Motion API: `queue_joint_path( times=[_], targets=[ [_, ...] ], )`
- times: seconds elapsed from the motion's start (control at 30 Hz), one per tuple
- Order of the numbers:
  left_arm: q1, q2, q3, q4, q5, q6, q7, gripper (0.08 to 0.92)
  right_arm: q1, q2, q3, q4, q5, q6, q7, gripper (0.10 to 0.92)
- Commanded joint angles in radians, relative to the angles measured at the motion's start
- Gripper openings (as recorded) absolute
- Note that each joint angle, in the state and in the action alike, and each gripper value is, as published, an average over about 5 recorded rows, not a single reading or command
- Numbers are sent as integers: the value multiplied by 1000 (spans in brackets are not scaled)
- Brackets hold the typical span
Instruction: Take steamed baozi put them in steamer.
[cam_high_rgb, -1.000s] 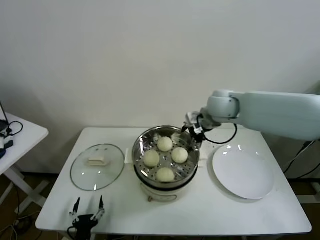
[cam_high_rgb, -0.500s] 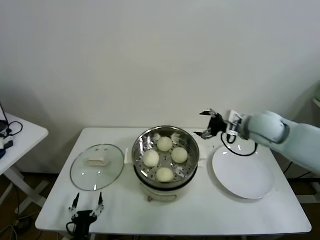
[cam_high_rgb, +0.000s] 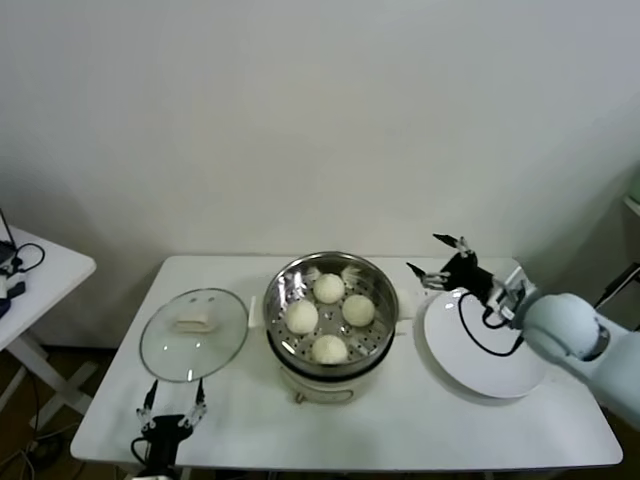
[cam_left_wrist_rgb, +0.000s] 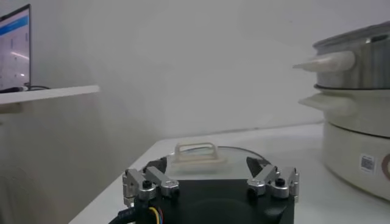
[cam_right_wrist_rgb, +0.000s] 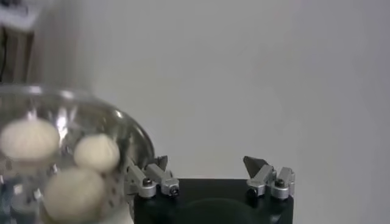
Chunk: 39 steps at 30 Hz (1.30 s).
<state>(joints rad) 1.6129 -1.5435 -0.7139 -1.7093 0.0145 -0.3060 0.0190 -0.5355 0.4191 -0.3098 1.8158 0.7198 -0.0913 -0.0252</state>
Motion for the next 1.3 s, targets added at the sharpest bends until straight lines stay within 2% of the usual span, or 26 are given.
queue_joint_path(
  times=[0.03,0.27,0.5,1.3],
  targets=[
    [-3,6,-2,-6,-2,2,1,823,-1221,432,1138,87,-173,210,56,823],
    [-6,3,3,-13,-11,1,2,823,-1263,636,1071,31,-251,414,49,823],
    [-11,-5,5,-20,-20,6,4,823,-1255,727,1030,11,-289,544,55,823],
    [15,-27,6,-87,-22,12,6,823,-1212,783,944,1,-312,554,54,823]
  ],
)
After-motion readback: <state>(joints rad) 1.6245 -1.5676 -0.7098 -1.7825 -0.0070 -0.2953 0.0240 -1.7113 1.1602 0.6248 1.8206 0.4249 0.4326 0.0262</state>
